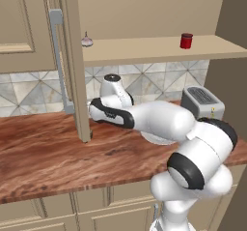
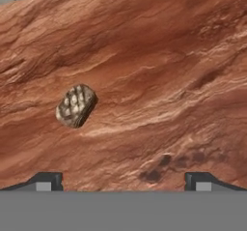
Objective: Pick the avocado and bread from the counter and place them on the plate. Then pick the jam from the cabinet and place it next to the plate. Lastly close the cabinet door.
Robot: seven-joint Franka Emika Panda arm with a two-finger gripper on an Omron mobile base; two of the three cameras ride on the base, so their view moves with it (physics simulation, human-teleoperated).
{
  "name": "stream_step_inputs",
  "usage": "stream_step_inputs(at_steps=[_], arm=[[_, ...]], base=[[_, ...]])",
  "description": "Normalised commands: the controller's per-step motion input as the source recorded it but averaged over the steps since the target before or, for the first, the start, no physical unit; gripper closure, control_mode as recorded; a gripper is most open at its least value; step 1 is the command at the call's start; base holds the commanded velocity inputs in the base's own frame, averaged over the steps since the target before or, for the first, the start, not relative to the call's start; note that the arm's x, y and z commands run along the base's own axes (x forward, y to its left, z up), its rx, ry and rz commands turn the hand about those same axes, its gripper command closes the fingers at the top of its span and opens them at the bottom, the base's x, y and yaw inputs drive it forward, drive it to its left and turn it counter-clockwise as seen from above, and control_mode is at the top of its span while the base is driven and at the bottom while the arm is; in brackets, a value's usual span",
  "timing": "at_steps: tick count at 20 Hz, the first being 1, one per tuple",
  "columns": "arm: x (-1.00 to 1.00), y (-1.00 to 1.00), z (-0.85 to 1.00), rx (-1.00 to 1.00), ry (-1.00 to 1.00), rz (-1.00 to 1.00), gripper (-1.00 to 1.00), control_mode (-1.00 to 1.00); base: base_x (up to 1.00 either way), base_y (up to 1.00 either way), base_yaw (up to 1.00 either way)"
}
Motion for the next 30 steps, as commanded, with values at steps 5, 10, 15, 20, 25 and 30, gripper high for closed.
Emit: stream_step_inputs(at_steps=[5, 10, 15, 20, 25, 30], arm=[[0.28, 0.20, -0.06, 0.00, 0.01, -0.08, -1.00, -1.00], [0.27, 0.17, -0.18, 0.00, 0.09, -0.05, -1.00, -1.00], [0.21, 0.16, -0.22, 0.00, 0.11, -0.02, -1.00, -1.00], [0.25, 0.18, -0.20, 0.00, 0.10, -0.02, -1.00, -1.00], [0.25, 0.26, -0.18, 0.00, 0.07, -0.02, -1.00, -1.00], [0.29, 0.28, -0.27, -0.02, 0.09, -0.03, -1.00, -1.00]], base=[[0.00, 0.00, 0.00], [0.00, 0.00, 0.00], [0.00, 0.00, 0.00], [0.00, 0.00, 0.00], [0.00, 0.00, 0.00], [0.00, 0.00, 0.00]])
